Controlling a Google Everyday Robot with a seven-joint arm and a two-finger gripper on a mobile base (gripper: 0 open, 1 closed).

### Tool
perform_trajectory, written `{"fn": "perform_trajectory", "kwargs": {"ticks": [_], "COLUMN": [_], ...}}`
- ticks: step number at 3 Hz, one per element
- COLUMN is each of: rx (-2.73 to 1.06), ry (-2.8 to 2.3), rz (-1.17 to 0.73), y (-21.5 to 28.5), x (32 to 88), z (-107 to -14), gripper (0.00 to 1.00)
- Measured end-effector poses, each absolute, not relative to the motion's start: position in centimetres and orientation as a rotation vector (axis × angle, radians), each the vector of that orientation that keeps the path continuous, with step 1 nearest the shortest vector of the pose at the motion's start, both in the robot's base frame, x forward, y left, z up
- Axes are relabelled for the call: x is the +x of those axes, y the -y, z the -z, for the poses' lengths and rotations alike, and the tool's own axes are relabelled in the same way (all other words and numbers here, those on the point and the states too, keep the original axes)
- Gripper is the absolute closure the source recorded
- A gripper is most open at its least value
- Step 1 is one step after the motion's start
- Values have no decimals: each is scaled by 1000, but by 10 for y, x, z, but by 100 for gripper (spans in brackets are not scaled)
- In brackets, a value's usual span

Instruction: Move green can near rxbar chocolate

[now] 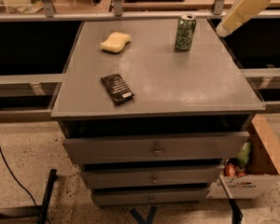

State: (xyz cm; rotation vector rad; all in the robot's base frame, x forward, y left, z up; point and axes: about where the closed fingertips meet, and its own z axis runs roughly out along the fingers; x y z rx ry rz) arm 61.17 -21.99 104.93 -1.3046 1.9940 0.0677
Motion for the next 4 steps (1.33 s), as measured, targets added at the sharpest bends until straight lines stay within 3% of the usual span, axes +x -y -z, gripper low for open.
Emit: {"fn": "perform_trajectory", "kwargs": {"ticks": [1,4], "rx": [-1289,-1099], "ry": [-1993,-1877], "rz": [-71,-203], "y": [216,186], "x": [619,717], "z": [-1046,-1006], "gripper": [0,0]}}
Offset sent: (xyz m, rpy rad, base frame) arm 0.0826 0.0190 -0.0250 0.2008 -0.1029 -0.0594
